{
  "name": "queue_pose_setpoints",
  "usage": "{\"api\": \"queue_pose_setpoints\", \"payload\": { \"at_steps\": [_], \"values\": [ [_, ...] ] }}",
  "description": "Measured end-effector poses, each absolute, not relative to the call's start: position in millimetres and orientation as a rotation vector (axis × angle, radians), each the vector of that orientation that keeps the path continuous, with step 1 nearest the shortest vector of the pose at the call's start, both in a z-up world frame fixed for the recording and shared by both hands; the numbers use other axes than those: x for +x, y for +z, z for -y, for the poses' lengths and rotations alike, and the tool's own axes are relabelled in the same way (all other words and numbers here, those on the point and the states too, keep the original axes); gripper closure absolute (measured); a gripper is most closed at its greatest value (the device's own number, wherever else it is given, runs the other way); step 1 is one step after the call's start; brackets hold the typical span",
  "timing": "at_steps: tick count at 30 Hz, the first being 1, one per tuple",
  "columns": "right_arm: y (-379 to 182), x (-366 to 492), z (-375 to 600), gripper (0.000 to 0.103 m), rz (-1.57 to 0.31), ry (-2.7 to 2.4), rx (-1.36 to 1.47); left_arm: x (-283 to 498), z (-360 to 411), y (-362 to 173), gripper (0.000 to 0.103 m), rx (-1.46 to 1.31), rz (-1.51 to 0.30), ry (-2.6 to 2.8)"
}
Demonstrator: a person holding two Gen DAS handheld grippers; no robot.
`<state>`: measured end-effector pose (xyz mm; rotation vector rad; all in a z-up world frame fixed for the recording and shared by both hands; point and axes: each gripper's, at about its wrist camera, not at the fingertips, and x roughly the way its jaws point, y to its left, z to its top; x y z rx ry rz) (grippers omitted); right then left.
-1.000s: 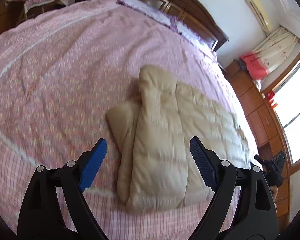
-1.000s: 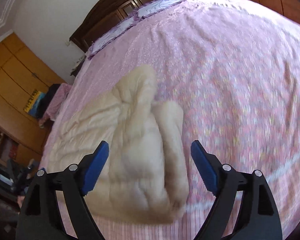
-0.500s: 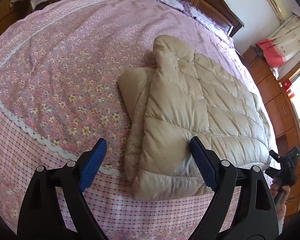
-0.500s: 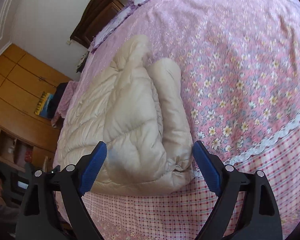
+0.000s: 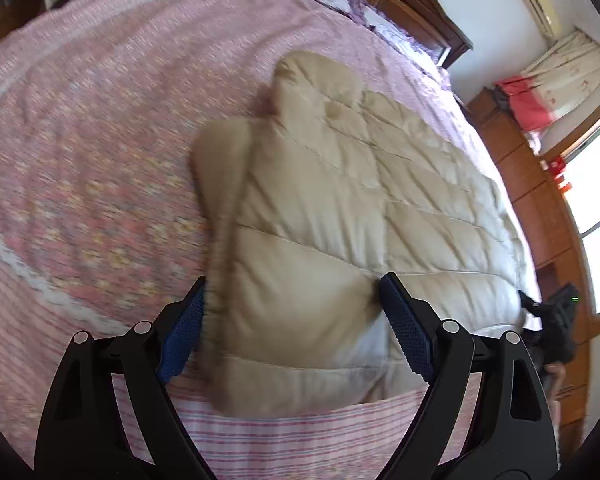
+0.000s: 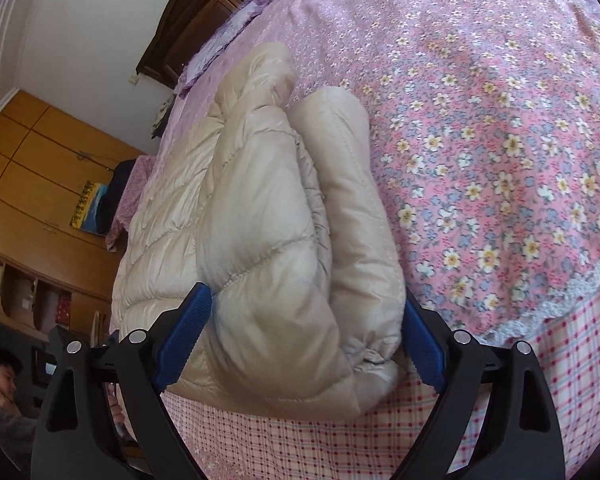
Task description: Fold large clothes
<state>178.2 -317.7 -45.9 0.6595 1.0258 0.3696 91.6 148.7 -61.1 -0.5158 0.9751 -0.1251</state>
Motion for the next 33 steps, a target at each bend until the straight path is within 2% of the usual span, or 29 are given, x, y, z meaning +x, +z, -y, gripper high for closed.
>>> {"api": "queue_pose_setpoints", "payload": {
  "at_steps": [2,4,6,7,9,12,21,27,30,33],
  "values": [
    [-47,179,315,0.017,-1.024,0.386,0.667,93,-145,-62,0.042,-0.54,-0.971,-0.146],
    [-48,180,314,0.03,-1.02,0.403,0.677,93,-143,-61,0.067,-0.554,-0.964,-0.168],
    [-44,178,313,0.049,-1.007,0.423,0.679,91,-141,-55,0.078,-0.551,-0.952,-0.184],
    [-42,177,312,0.053,-1.001,0.43,0.67,89,-141,-53,0.081,-0.552,-0.949,-0.191],
    [-31,174,311,0.067,-0.979,0.449,0.646,84,-142,-46,0.083,-0.562,-0.945,-0.203],
    [-16,167,312,0.073,-0.956,0.462,0.622,74,-136,-36,0.084,-0.57,-0.95,-0.211],
    [18,114,333,0.074,-0.956,0.437,0.567,16,-103,-10,0.084,-0.457,-1.009,-0.245],
    [20,64,351,0.074,-0.972,0.409,0.541,-27,-85,-14,0.081,-0.404,-1.04,-0.242],
    [11,47,357,0.074,-0.98,0.391,0.533,-39,-76,-22,0.075,-0.353,-1.047,-0.214],
    [-9,39,362,0.073,-0.989,0.375,0.566,-39,-73,-31,0.061,-0.312,-1.057,-0.17]
  ]
}}
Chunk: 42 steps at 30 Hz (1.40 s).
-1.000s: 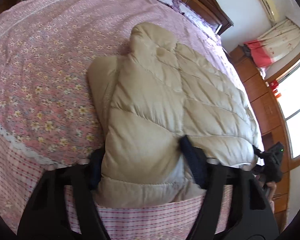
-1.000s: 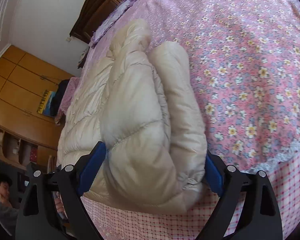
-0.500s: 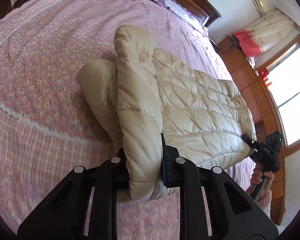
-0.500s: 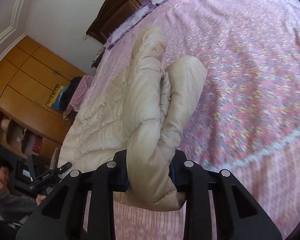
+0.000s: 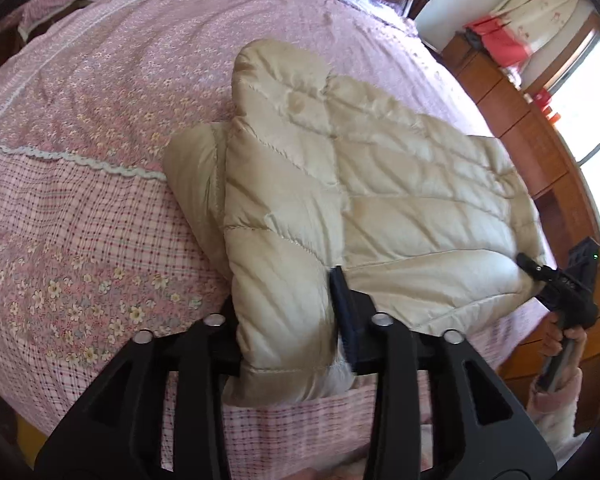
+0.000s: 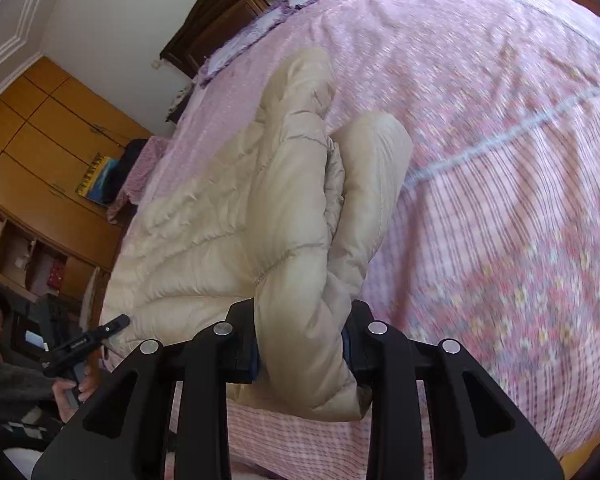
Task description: Fold large clothes
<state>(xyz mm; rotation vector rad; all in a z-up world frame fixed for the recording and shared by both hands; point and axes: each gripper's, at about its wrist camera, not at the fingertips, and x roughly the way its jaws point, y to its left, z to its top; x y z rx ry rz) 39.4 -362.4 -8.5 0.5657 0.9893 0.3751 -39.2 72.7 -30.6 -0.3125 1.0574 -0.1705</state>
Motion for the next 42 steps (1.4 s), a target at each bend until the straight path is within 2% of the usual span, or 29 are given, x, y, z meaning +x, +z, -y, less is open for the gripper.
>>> {"api": "queue_pose_setpoints", "payload": {
  "at_steps": [4,9,10,12,17,29,38,42],
  "values": [
    [-25,38,363,0.063,-0.991,0.342,0.559,-40,-72,-28,0.055,-0.311,-1.067,-0.139],
    [-19,25,366,0.04,-0.963,0.279,0.501,-53,-72,3,0.045,-0.222,-1.009,-0.082],
    [-14,21,368,0.038,-0.945,0.271,0.492,-54,-73,11,0.044,-0.202,-0.992,-0.074],
    [-7,11,374,0.028,-0.907,0.248,0.488,-61,-71,27,0.043,-0.177,-0.962,-0.065],
    [-13,-8,388,0.022,-0.882,0.244,0.587,-58,-53,50,0.043,-0.154,-0.927,-0.144],
    [-38,23,387,0.019,-0.951,0.314,0.694,-10,64,21,0.043,0.024,-0.969,-0.28],
    [-44,47,372,0.019,-0.993,0.419,0.693,4,90,-5,0.043,0.085,-1.017,-0.29],
    [-52,56,372,0.043,-1.007,0.488,0.773,7,93,-17,0.042,0.102,-1.038,-0.292]
  ]
}}
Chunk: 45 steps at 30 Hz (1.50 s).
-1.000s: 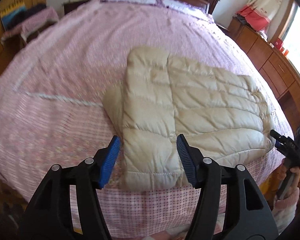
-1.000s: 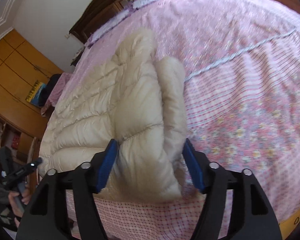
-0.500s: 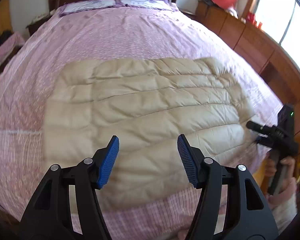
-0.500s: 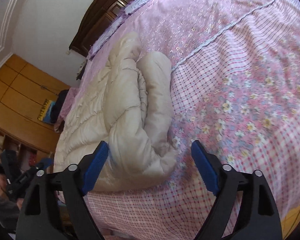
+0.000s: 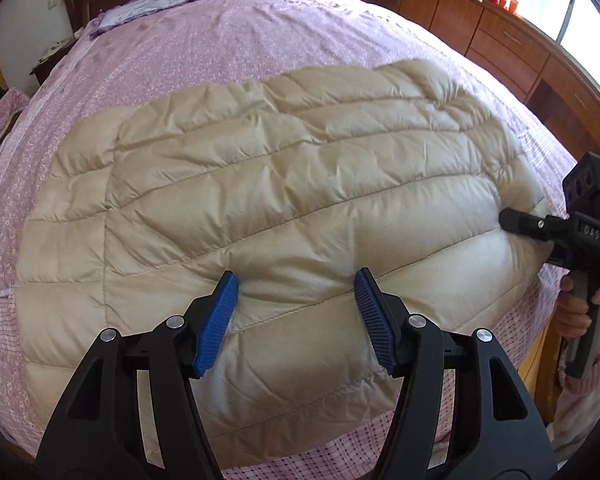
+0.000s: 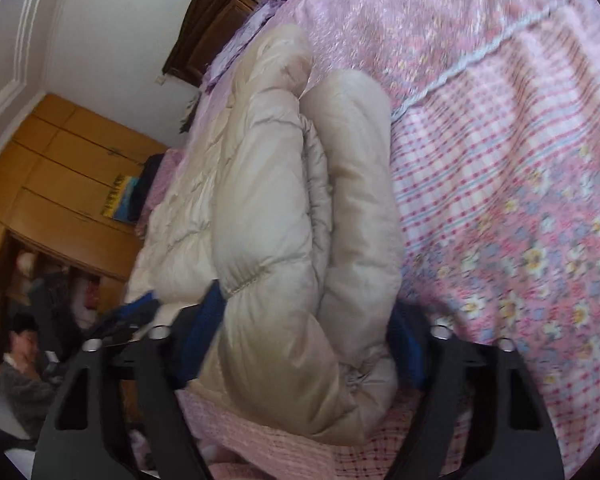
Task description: Fold large clothes
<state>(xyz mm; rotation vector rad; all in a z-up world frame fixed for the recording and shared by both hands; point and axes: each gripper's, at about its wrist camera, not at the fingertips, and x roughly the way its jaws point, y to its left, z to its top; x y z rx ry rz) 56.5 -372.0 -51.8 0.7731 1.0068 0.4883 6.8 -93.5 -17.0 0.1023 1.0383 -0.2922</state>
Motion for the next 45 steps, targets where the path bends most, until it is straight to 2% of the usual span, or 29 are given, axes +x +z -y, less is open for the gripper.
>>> {"api": "queue_pose_setpoints", "payload": {
  "at_steps": [3,9,18,25,31,36,38,39,40,45],
  "values": [
    [-49,54,375,0.056,-0.983,0.507,0.789,8,95,-25,0.042,0.119,-1.053,-0.294],
    [-14,47,364,0.065,-0.913,0.538,0.761,10,95,-34,0.042,0.113,-1.08,-0.303],
    [51,47,312,0.067,-0.839,0.667,0.584,12,89,-43,0.042,0.095,-1.082,-0.328],
    [68,47,270,0.067,-0.838,0.69,0.47,8,75,-35,0.043,0.067,-1.044,-0.324],
    [76,47,261,0.068,-0.84,0.686,0.42,-23,4,19,0.043,0.006,-0.873,-0.148],
    [81,47,252,0.067,-0.84,0.695,0.412,-25,-63,18,0.043,-0.051,-0.873,0.047],
    [85,48,243,0.067,-0.842,0.704,0.394,-18,-82,10,0.064,-0.108,-0.897,0.027],
    [87,49,237,0.067,-0.845,0.709,0.383,-15,-86,4,0.078,-0.142,-0.918,-0.005],
    [88,50,232,0.067,-0.847,0.714,0.374,-13,-90,-2,0.082,-0.19,-0.939,-0.043],
    [97,58,193,0.067,-0.877,0.732,0.339,-10,-87,-12,0.084,-0.195,-0.947,-0.058]
  ]
}}
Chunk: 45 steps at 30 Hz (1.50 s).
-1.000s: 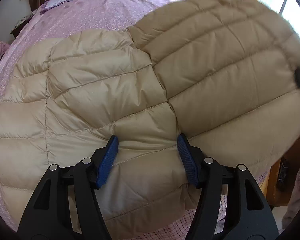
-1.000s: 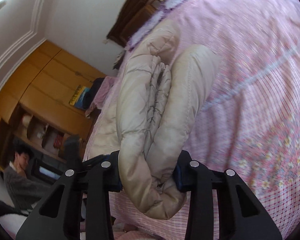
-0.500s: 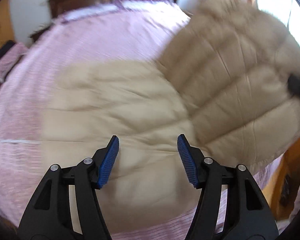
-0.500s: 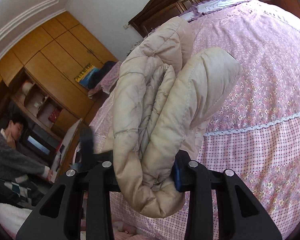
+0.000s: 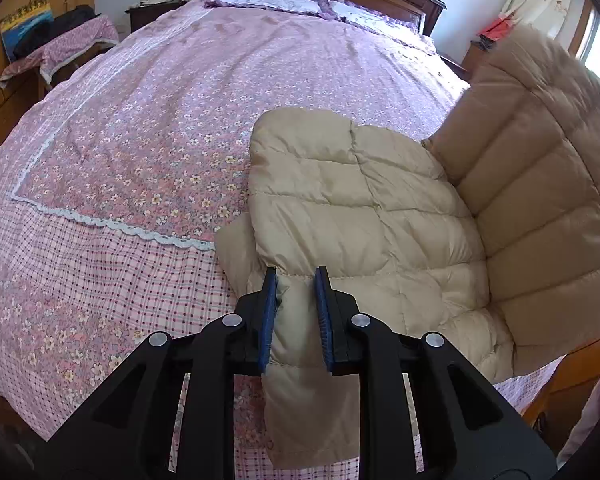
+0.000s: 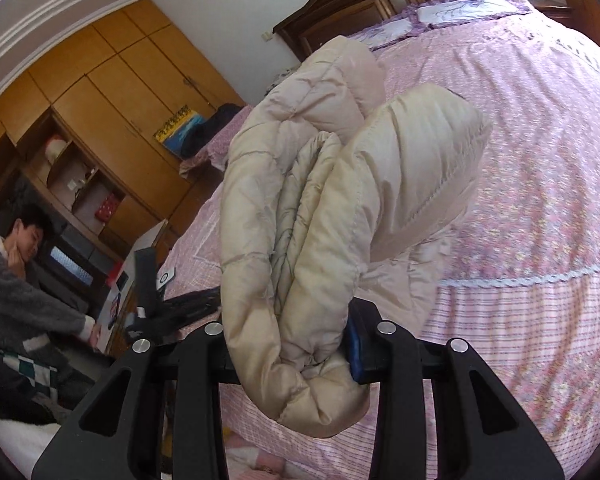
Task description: Fold large clothes
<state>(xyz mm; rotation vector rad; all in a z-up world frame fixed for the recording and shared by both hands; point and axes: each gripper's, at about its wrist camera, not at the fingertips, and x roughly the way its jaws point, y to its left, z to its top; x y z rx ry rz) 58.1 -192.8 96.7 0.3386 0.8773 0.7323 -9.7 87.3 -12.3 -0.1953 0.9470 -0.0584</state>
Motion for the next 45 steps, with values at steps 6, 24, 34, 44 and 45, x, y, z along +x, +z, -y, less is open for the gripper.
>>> {"api": "queue_pose_setpoints", "payload": {
  "at_steps": [6,24,34,44,45],
  "values": [
    [92,65,131,0.068,-0.935,0.789,0.241,-12,-89,-13,0.084,-0.205,-0.941,-0.07],
    [18,75,45,0.057,-1.094,0.864,0.194,-39,-135,14,0.083,-0.291,-0.875,-0.038],
    [67,46,104,0.034,-0.958,0.94,0.36,-45,-98,77,0.044,-0.256,-0.757,-0.213],
    [49,59,177,0.033,-0.868,0.694,0.415,-2,-58,53,0.043,-0.25,-0.847,-0.178],
    [44,60,182,0.033,-0.865,0.666,0.416,2,-57,47,0.044,-0.267,-0.866,-0.19]
  ]
}}
